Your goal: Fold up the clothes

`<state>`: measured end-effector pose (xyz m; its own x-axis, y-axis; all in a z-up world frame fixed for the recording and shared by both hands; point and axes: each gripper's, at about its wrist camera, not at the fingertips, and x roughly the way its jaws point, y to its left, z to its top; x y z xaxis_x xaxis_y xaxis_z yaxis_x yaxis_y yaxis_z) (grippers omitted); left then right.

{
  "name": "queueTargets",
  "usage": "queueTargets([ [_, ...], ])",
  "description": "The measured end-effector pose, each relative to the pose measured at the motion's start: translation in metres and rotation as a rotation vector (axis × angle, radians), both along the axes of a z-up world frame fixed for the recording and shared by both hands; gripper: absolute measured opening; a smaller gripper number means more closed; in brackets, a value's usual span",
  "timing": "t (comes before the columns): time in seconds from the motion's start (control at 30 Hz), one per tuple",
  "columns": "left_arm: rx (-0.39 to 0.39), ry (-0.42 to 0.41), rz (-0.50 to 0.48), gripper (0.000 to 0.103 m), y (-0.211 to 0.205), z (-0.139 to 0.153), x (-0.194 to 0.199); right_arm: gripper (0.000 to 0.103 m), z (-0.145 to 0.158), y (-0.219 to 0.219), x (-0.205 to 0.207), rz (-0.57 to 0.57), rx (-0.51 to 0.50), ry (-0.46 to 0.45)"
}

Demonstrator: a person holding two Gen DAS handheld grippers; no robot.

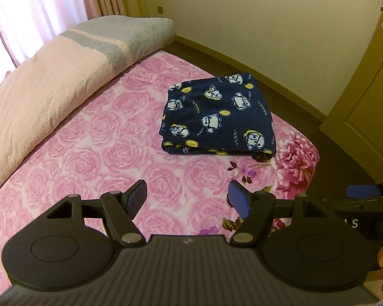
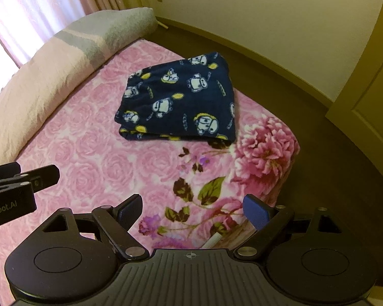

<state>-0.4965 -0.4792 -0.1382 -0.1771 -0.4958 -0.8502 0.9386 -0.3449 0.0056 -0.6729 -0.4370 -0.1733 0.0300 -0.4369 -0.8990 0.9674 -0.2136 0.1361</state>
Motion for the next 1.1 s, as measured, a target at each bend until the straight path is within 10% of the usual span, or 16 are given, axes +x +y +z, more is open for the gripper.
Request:
queueTargets([
  [1.1, 0.081, -0.045, 0.008, 0.067, -0.053, -0.034, -0.037, 0.088, -0.031, -0.059, -0.030, 0.013, 0.094, -0.016],
])
